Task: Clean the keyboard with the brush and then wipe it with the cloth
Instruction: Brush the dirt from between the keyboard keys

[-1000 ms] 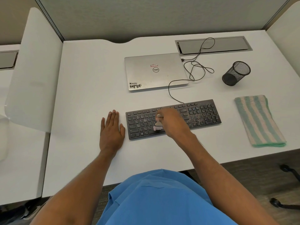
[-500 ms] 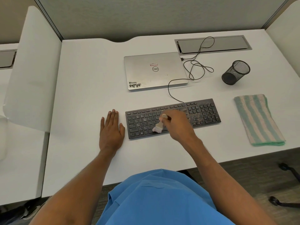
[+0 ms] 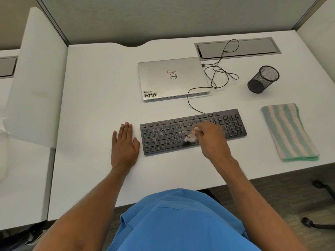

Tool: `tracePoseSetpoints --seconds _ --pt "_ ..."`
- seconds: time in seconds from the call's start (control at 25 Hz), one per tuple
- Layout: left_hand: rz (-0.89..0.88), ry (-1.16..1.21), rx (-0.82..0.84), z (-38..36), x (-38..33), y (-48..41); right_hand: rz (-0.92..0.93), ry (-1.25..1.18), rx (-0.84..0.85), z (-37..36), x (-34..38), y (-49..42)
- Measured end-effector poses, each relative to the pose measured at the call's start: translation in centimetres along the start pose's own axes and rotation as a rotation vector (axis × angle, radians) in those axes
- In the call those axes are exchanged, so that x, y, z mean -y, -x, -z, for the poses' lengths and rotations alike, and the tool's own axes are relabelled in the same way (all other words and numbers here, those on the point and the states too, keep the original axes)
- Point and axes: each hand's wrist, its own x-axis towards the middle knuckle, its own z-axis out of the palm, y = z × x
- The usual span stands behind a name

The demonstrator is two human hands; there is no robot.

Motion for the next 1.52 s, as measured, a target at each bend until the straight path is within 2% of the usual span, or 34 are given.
tracePoseSetpoints --seconds 0.16,0.24,0.52,0.6,0.68,0.84,0.92,1.04,1.16,1.24,1.4,1.52 --pt "-0.003 0.001 -0.001 0.1 0.0 0.0 0.15 0.115 0.156 -2.1 0.7 0.6" --pt "-0.004 -0.001 -0.001 0.1 -0.1 0.1 0.166 0.121 0.19 -2.3 0.5 0.9" --pt "-0.005 -0.004 -0.001 -0.1 0.0 0.0 -0.024 0.296 0.193 0.7 -1.1 -1.4" --pt "-0.006 -0.003 -0.005 -0.2 0.2 0.0 0.018 0.279 0.079 0.8 -1.1 -1.1" --pt "-0.007 -0.003 -0.007 -0.1 0.2 0.0 0.074 0.324 0.055 0.3 -0.4 -0.7" --pt "-0.007 0.001 -0.013 0.0 0.0 0.1 0.121 0.231 0.188 -1.7 1.3 -1.0" --pt "-0.008 0.001 -0.011 0.0 0.0 0.1 0.072 0.123 0.208 -2.1 1.0 -1.2" --pt "-0.005 0.0 -0.006 -0.1 0.1 0.0 -0.075 -0.072 0.171 -1.0 -0.4 -1.6" --pt "-0.005 0.004 -0.006 0.0 0.0 0.0 -0.173 -0.118 0.057 0.8 -1.5 -2.3" --pt "-0.006 0.005 -0.005 0.0 -0.1 0.1 -0.124 -0.062 0.022 1.2 -0.9 -2.6" --pt "-0.007 0.011 -0.004 0.1 -0.1 0.1 0.106 0.107 0.139 -0.7 2.2 -2.8" --pt "-0.009 0.017 -0.009 0.2 -0.1 0.1 0.206 0.2 0.18 -3.0 3.0 -3.2"
